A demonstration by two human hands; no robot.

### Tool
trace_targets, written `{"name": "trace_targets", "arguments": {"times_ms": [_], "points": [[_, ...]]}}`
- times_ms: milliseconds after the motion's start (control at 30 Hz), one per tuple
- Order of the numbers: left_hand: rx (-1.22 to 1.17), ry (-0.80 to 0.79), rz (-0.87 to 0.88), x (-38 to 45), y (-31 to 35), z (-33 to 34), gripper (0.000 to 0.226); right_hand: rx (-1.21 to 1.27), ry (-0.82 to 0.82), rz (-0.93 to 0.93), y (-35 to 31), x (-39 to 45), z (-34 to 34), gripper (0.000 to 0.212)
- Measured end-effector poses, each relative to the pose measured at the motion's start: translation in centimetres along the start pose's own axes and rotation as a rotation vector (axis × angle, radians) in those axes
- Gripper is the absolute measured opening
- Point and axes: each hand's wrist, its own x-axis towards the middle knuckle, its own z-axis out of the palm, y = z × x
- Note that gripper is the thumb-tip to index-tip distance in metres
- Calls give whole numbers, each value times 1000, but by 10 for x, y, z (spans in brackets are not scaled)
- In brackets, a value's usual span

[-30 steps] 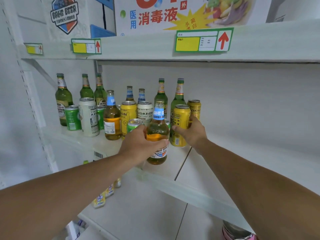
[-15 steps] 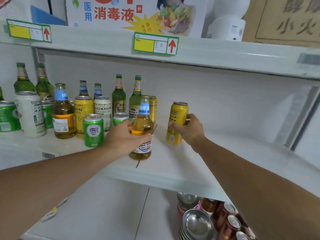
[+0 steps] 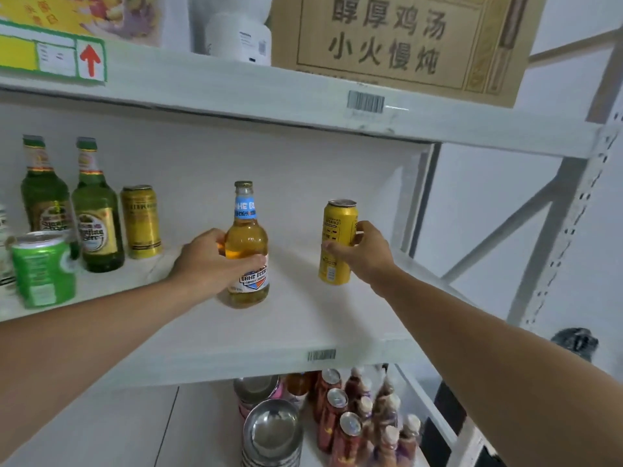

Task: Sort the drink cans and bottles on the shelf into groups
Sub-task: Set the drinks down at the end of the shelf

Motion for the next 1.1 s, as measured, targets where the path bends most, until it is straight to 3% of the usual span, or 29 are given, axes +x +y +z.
{"name": "trace_targets", "arguments": {"times_ms": [467,1100], "points": [[44,29,-41,84,64,157,50,72,-30,14,114,119,-86,58],[62,-116,9,179,63,210,59,2,62,77,137,185,-72,68]]}}
